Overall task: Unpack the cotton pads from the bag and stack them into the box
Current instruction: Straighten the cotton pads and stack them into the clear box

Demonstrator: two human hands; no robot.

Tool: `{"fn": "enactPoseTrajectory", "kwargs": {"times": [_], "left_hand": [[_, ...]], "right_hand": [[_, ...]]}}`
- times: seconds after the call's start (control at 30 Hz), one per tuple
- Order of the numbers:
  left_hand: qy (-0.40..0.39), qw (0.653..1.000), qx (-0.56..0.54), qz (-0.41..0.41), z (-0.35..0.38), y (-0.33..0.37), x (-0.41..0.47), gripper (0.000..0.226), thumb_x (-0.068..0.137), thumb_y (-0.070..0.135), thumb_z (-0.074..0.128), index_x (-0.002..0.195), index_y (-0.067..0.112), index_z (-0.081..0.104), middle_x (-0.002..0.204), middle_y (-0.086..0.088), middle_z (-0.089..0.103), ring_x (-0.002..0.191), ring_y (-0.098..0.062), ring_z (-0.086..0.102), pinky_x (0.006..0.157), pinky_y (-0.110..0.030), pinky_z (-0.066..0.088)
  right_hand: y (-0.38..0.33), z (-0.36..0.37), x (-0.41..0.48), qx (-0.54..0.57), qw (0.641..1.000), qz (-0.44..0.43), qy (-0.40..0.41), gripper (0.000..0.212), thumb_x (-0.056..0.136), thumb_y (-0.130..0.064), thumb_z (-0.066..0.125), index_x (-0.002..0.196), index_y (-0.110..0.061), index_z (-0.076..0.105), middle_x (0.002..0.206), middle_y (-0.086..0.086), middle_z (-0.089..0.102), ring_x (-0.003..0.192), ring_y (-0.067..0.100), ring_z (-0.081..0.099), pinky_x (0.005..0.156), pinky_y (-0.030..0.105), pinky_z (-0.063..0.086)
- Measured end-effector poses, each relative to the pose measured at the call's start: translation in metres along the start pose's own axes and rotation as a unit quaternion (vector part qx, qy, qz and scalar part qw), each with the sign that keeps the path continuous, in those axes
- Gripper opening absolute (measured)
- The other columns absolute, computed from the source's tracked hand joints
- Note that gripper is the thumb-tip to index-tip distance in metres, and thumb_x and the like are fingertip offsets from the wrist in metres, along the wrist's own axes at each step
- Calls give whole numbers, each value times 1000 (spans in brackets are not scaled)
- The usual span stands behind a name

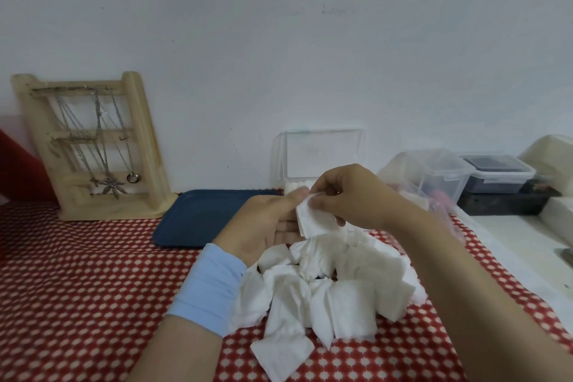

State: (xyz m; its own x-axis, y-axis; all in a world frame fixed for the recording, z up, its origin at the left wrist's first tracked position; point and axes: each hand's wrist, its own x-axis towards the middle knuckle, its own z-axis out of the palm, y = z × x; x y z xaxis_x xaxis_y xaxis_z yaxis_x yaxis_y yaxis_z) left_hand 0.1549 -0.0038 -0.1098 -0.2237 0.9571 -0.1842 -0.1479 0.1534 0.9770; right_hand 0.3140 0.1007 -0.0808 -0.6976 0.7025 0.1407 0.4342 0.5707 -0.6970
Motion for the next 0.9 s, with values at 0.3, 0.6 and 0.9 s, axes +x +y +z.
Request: {"fn": "enactPoseTrajectory", "kwargs": {"times": [0.3,0.6,0.9], "left_hand": [[76,992,88,47,-21,6,-3,20,91,-1,70,109,6,74,103,-13,79,103,-31,74,98,-46,57],[204,973,49,98,-58,10,-25,15,98,12,66,88,12,77,87,-9,80,93,-32,76,86,-42,61],[255,961,52,94,-78,-1,-23,32,95,19,68,66,26,80,95,-19,77,102,-46,70,94,-62,55]], "right_hand": [[0,7,2,49,998,14,27,12,92,-37,70,100,-28,71,80,-9,72,55,9,63,55,22,47],[-34,42,3,-146,984,-32,-93,20,94,-23,66,110,-30,76,105,-15,71,93,4,65,83,19,54],[-48,91,37,-411,883,28,-226,44,91,-35,69,131,-20,60,121,0,65,108,22,64,77,29,45]]}}
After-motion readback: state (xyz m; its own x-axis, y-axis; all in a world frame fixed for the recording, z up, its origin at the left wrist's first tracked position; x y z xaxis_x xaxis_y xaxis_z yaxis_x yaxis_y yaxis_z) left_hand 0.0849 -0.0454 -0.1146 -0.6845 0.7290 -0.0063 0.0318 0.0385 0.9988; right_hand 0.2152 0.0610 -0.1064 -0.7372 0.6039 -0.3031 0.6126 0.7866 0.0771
